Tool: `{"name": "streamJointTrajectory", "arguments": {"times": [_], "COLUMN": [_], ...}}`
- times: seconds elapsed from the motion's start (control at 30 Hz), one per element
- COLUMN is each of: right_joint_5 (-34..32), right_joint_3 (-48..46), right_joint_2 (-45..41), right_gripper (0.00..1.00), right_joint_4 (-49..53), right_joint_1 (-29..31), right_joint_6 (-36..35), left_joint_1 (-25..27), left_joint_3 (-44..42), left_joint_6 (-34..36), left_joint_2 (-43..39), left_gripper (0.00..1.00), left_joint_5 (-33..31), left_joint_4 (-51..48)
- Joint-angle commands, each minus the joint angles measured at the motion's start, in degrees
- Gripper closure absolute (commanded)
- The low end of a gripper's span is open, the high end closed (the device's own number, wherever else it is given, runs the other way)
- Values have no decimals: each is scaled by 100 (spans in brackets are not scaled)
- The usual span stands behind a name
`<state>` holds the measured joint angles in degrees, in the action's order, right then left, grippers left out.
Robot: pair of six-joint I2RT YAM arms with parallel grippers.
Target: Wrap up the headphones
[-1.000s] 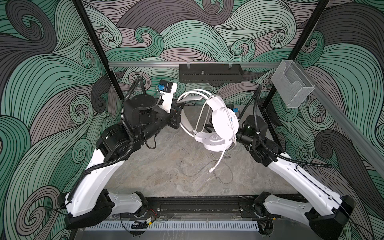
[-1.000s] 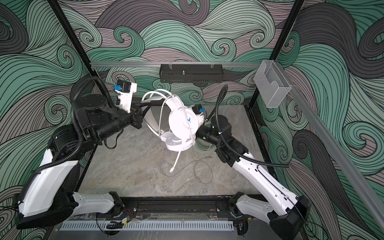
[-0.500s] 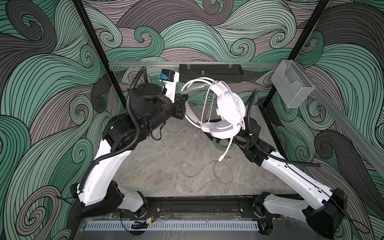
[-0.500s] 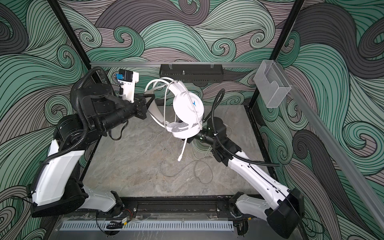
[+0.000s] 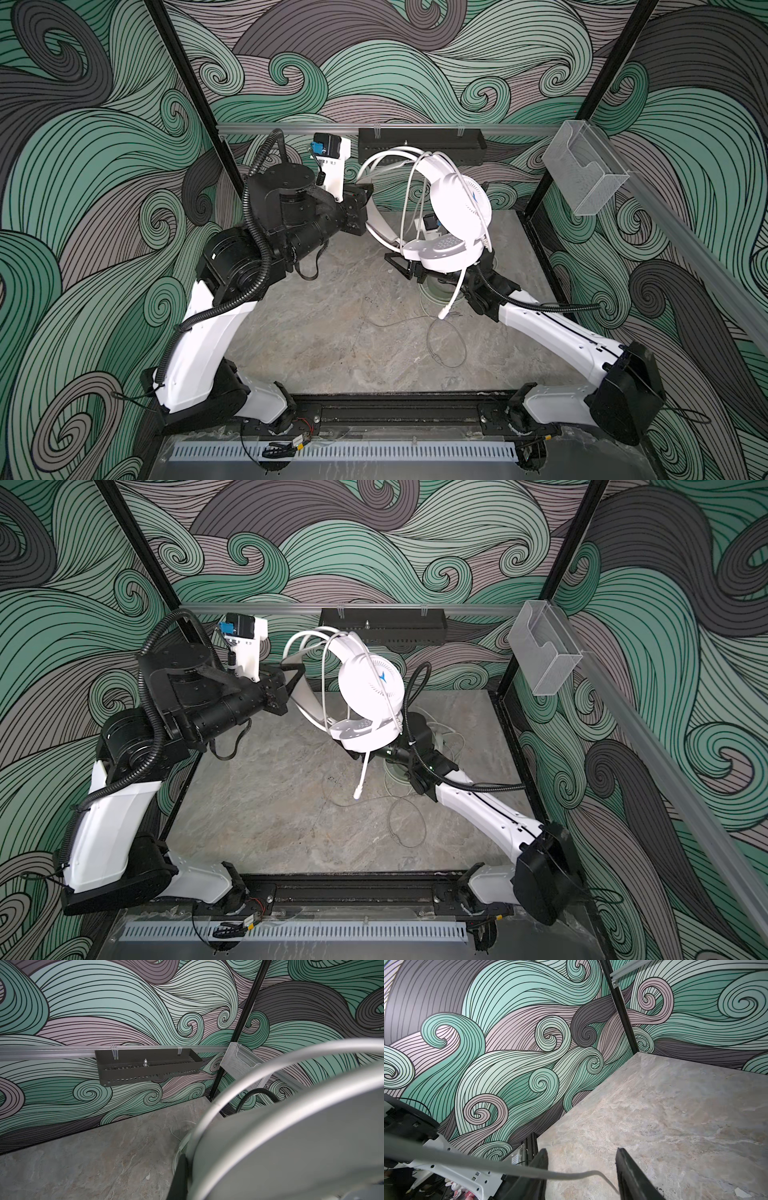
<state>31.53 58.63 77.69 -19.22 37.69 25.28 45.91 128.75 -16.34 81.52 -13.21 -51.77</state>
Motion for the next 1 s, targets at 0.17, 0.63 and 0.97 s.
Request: {"name": "streamJointTrajectory", "arguments": {"times": [0.17,0.63,0.97], "right_joint_5": [158,380,469], "right_joint_3": [-45,331,509], "right_joint_2": [409,958,1107], "right_gripper": [47,58,72], "right_joint_4": [-538,-837,-950], "right_joint_1": [71,151,245], "right_joint_6": [170,288,383], "left_joint_1": [-115,-292,-467], "left_joint_3": [299,190,-91], "left_joint_6": [-396,-635,-828], "left_joint_2": [-39,-74,-212], "left_gripper": [100,100,100], "left_joint_5": [170,335,530], "left_joint_4": [230,176,281]}}
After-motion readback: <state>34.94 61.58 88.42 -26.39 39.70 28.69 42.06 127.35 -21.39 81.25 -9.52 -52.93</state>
